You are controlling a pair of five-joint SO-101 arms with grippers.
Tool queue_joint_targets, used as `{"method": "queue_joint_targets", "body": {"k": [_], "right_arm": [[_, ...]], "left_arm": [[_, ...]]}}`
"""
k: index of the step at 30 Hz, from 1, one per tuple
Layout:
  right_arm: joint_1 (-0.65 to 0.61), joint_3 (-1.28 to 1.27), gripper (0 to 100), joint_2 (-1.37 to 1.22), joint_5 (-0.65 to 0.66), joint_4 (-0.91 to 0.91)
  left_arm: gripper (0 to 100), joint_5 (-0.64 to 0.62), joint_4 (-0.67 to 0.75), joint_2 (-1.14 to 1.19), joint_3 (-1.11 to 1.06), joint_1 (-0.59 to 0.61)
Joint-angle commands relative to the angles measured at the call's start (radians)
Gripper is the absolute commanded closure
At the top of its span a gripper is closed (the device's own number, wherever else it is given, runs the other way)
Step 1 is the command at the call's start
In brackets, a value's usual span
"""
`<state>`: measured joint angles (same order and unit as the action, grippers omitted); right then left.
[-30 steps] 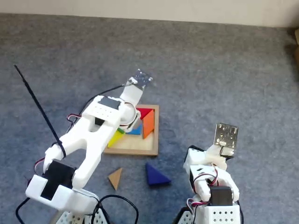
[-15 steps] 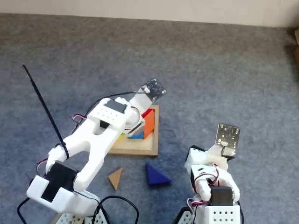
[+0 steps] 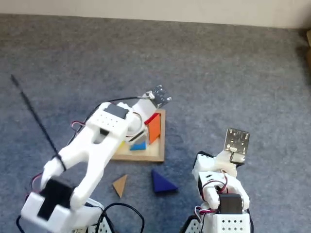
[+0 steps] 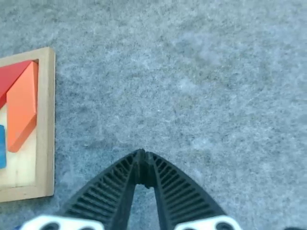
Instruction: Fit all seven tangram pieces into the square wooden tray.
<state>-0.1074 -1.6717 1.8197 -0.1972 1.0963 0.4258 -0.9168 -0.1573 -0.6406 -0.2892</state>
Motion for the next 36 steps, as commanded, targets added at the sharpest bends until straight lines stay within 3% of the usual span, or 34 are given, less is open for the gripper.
{"method": "queue_joint_targets", "body": {"k": [1,3,8,13,21,28,36], "right_arm": [[0.012,-0.128,99.0,0.025,0.014,-0.016],[0.012,-0.128,99.0,0.025,0.014,-0.016],[0.012,-0.128,99.0,0.025,0.014,-0.016],[0.013,-0.128,99.0,0.025,0.014,-0.016],[0.013,-0.128,99.0,0.025,0.014,-0.016],[0.013,-0.128,99.0,0.025,0.014,-0.016],[0.013,-0.128,99.0,0.025,0.014,-0.016]], "left_arm": [[79,-0.048,-0.017,-0.130,-0.038,-0.025],[79,-0.058,-0.017,-0.168,-0.071,-0.041],[79,-0.247,-0.021,-0.188,-0.091,-0.045],[79,-0.301,-0.021,-0.186,-0.096,-0.044],[79,-0.313,-0.023,-0.094,-0.081,-0.045],[79,-0.331,-0.144,0.088,0.076,-0.047],[79,-0.354,-0.153,0.177,0.154,-0.047]]}}
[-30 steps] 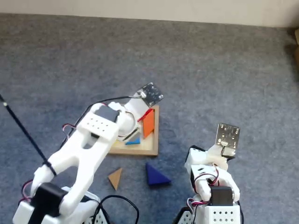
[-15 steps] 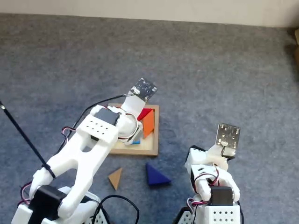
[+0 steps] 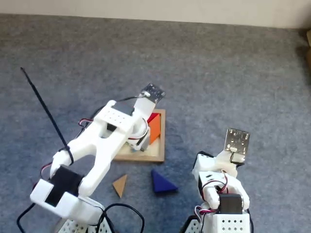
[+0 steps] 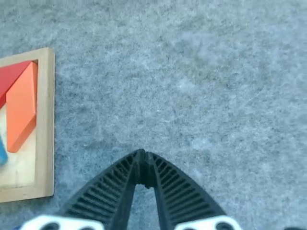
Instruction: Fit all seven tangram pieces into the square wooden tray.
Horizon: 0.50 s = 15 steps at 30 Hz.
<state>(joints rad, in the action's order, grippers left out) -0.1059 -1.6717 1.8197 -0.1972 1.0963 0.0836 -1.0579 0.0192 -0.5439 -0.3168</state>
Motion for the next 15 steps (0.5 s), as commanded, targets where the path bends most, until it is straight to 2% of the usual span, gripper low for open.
{"method": "queue_joint_targets", "body": {"k": [1,9,15], "right_arm": [[0.012,-0.128,99.0,0.025,0.014,-0.016],[0.012,-0.128,99.0,0.025,0.014,-0.016],[0.012,-0.128,99.0,0.025,0.014,-0.016]], "left_arm": [[79,-0.012,-0.012,0.001,0.061,-0.019],[79,-0.012,-0.005,0.012,0.054,-0.082],[79,-0.012,-0.005,0.013,0.048,-0.076]]}}
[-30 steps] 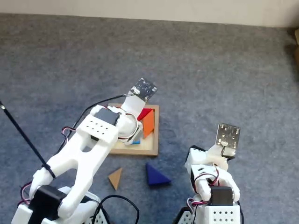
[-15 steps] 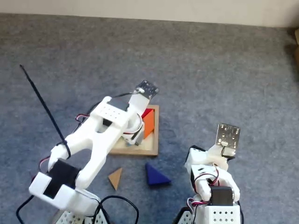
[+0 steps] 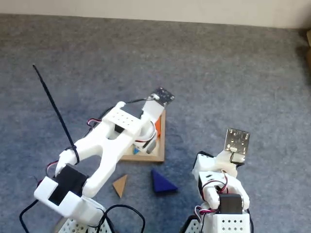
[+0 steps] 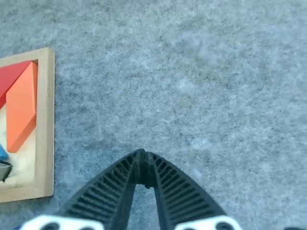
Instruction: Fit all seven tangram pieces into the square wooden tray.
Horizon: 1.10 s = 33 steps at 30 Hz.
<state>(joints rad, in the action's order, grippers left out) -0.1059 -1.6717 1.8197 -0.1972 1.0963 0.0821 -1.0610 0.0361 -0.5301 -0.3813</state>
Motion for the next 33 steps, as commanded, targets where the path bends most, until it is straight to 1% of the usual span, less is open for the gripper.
{"method": "queue_joint_targets", "body": {"k": [1,6,9,11,17,19,22,26,33], "right_arm": [[0.012,-0.128,99.0,0.025,0.014,-0.016],[0.012,-0.128,99.0,0.024,0.014,-0.016],[0.012,-0.128,99.0,0.024,0.014,-0.016],[0.012,-0.127,99.0,0.024,0.014,-0.016],[0.012,-0.125,99.0,0.022,0.014,-0.016],[0.012,-0.125,99.0,0.022,0.014,-0.016],[0.012,-0.125,99.0,0.022,0.014,-0.016],[0.012,-0.125,99.0,0.022,0.014,-0.016],[0.012,-0.125,99.0,0.024,0.014,-0.016]], "left_arm": [[79,-0.011,-0.002,-0.004,0.027,-0.012],[79,-0.003,0.000,-0.002,0.012,-0.012],[79,0.017,0.000,0.042,0.022,-0.012],[79,0.043,-0.008,0.087,0.056,-0.012],[79,0.046,-0.048,0.159,0.134,-0.010],[81,0.058,-0.044,0.159,0.133,-0.010],[85,0.143,-0.044,0.159,0.133,-0.010],[85,0.230,-0.044,0.159,0.134,-0.010],[85,0.448,-0.052,0.156,0.134,-0.010]]}}
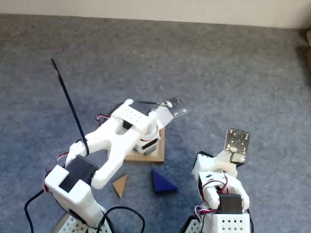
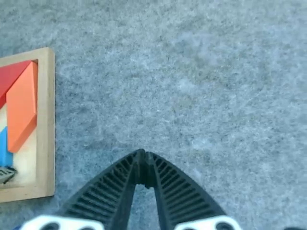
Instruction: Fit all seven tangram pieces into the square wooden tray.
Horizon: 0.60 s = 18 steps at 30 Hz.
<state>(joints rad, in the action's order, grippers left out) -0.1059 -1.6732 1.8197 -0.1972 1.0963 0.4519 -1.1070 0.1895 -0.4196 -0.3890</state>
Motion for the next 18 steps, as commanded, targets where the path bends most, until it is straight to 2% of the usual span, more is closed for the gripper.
{"method": "queue_joint_targets", "body": {"k": [1,5,10,18], "right_arm": [[0.012,-0.124,99.0,0.024,0.014,-0.016],[0.012,-0.124,99.0,0.024,0.014,-0.016],[0.012,-0.124,99.0,0.024,0.014,-0.016],[0.012,-0.122,99.0,0.019,0.014,-0.018]], "left_arm": [[86,0.107,-0.006,0.002,0.024,-0.002],[90,0.258,-0.015,0.002,0.024,-0.002],[91,0.440,-0.071,0.002,0.025,-0.008],[91,0.612,-0.133,-0.084,0.015,-0.010]]}}
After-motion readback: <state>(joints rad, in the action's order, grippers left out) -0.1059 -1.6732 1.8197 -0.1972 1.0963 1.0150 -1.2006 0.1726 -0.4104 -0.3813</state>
